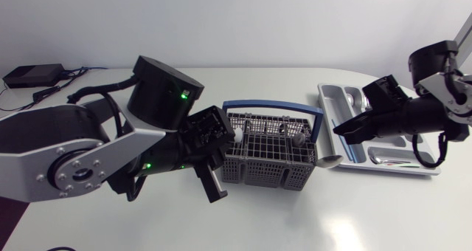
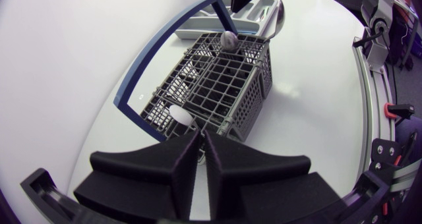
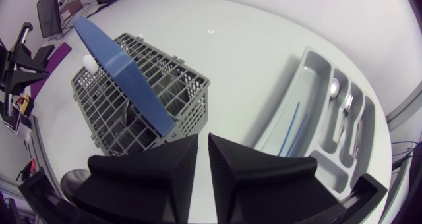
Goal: Unload the cutlery basket into the drawer organizer.
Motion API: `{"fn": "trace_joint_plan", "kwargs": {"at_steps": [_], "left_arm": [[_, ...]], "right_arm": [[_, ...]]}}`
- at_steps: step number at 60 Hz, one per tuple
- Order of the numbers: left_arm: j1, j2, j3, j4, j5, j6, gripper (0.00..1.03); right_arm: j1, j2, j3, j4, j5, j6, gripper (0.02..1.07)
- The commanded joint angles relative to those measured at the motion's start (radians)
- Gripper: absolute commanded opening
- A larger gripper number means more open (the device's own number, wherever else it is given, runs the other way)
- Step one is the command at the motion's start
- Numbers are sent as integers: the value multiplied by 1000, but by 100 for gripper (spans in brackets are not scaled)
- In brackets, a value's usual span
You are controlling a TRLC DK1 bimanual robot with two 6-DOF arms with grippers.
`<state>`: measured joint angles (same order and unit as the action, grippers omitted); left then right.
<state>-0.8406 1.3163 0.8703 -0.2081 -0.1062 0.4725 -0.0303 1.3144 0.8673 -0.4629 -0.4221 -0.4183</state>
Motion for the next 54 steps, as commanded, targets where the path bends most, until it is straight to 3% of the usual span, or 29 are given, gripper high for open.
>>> {"fn": "trace_joint_plan", "kwargs": {"at_steps": [1, 23, 34, 36, 42, 45, 49, 54], "left_arm": [[-5, 14, 2, 4, 2, 11, 15], [5, 11, -13, 6, 3, 14, 15], [14, 12, -24, 6, 5, -5, 15], [14, 14, -22, 4, 11, -14, 15], [31, 21, 12, -24, 51, -66, 16], [41, 29, 35, -47, 69, -95, 18], [60, 46, 59, -62, 89, -124, 22], [69, 77, 91, -80, 97, -173, 25]], "right_arm": [[38, 46, -21, 29, -4, 30, 8], [187, 109, 53, 64, 55, 138, 8], [187, 109, 56, 82, 80, 145, 9], [179, 92, 49, 81, 80, 142, 16], [147, 26, 22, 73, 75, 128, 52], [132, -7, 10, 66, 75, 118, 62], [109, -49, -5, 49, 68, 110, 69], [84, -86, -28, 33, 40, 104, 71]]}}
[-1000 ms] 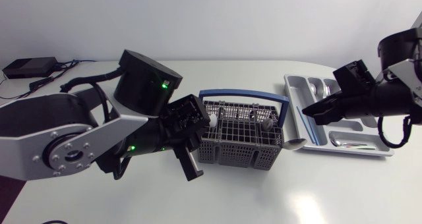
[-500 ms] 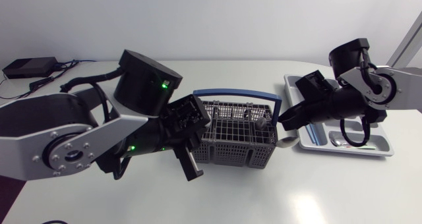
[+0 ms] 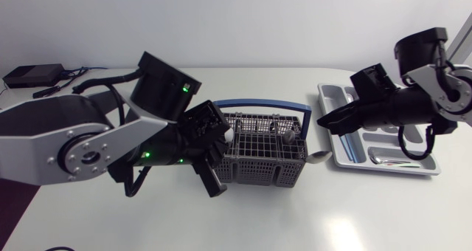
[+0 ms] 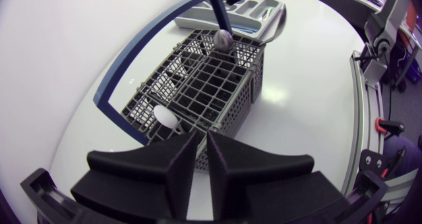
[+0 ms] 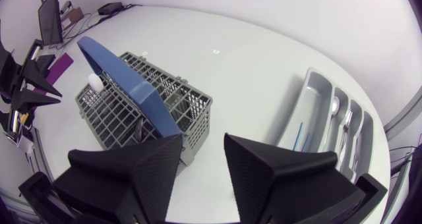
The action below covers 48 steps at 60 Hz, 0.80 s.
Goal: Unload the cutlery basket into the drawer organizer.
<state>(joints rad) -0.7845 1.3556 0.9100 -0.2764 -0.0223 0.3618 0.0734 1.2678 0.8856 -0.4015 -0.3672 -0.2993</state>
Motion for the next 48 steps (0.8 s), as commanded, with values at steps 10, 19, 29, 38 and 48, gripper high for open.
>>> {"fn": "trace_joint_plan", "kwargs": {"at_steps": [10, 19, 29, 38, 48], "left_arm": [[67, 91, 116, -32, 39, -164, 33], [128, 155, 184, -69, 76, -228, 34], [171, 200, 247, -135, 124, -277, 40], [203, 223, 299, -213, 185, -316, 42], [205, 235, 306, -230, 196, -333, 51]], "right_arm": [[-55, -93, -99, -34, -59, -27, 72], [-115, -105, -126, -34, -119, -50, 72], [-167, -96, -151, -30, -165, -78, 72], [-188, -96, -168, -26, -179, -92, 72], [-196, -97, -181, -25, -188, -100, 72]]}}
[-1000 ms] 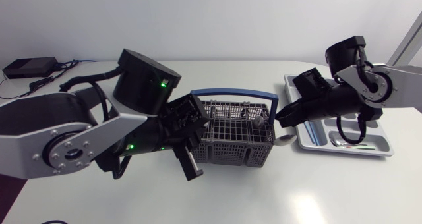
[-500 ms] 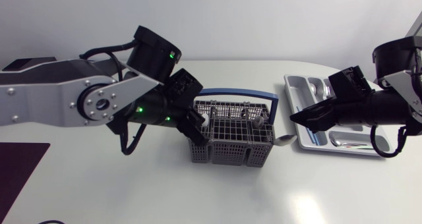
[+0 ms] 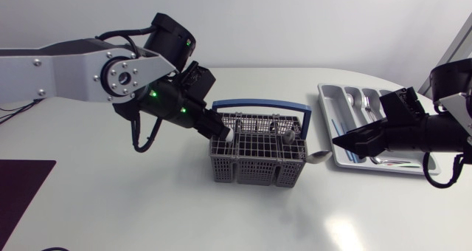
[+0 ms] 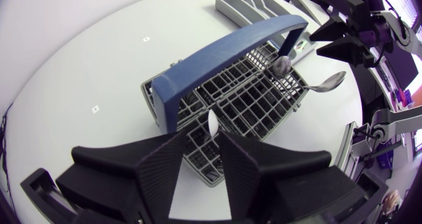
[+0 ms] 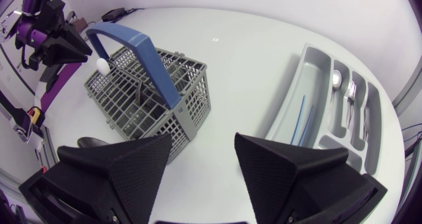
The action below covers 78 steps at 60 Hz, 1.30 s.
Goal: Unload the cutlery basket into the drawer organizer.
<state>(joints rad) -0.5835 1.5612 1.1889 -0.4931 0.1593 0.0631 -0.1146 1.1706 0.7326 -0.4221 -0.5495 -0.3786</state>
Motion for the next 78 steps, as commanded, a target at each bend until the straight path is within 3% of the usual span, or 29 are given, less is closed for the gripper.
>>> {"fn": "trace_joint_plan", "kwargs": {"at_steps": [1, 45, 68, 78], "left_arm": [[2, 31, 28, -13, 14, -37, 52], [-30, 122, 92, -13, 22, -59, 53], [-42, 143, 89, -5, 28, -59, 24], [-45, 152, 86, -2, 28, -59, 23]], "right_arm": [[-8, 0, -30, -4, -6, -20, 72], [-39, -3, -47, 6, -20, -39, 72], [-39, -5, -52, 8, -21, -43, 72], [-39, -6, -61, 9, -23, -51, 72]]}}
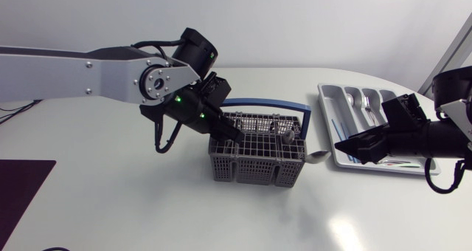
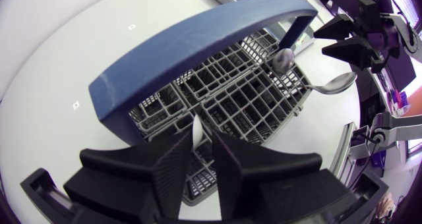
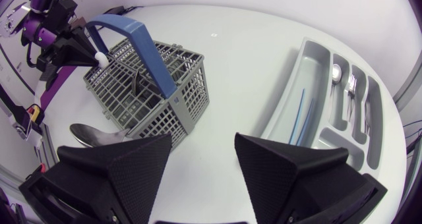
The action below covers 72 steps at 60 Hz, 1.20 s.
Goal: Unload the cutlery basket into the drawer organizer.
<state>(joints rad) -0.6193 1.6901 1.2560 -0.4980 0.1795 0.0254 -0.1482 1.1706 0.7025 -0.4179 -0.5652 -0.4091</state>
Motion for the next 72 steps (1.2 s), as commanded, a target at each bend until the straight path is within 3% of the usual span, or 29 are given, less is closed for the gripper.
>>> {"fn": "trace_joint_plan", "kwargs": {"at_steps": [1, 34, 61, 72], "left_arm": [[-10, 23, 19, 4, 8, -21, 23], [-23, -32, -10, 12, 8, -1, 14], [-51, -271, -43, -2, 8, 45, 14], [-57, -242, -75, -5, 6, 47, 15]], "right_arm": [[-5, -6, -31, 5, -7, -20, 72], [-1, -29, -32, -2, -7, -22, 72], [-1, -61, -31, -19, -7, -22, 72], [2, -75, -34, -25, -7, -20, 72]]}}
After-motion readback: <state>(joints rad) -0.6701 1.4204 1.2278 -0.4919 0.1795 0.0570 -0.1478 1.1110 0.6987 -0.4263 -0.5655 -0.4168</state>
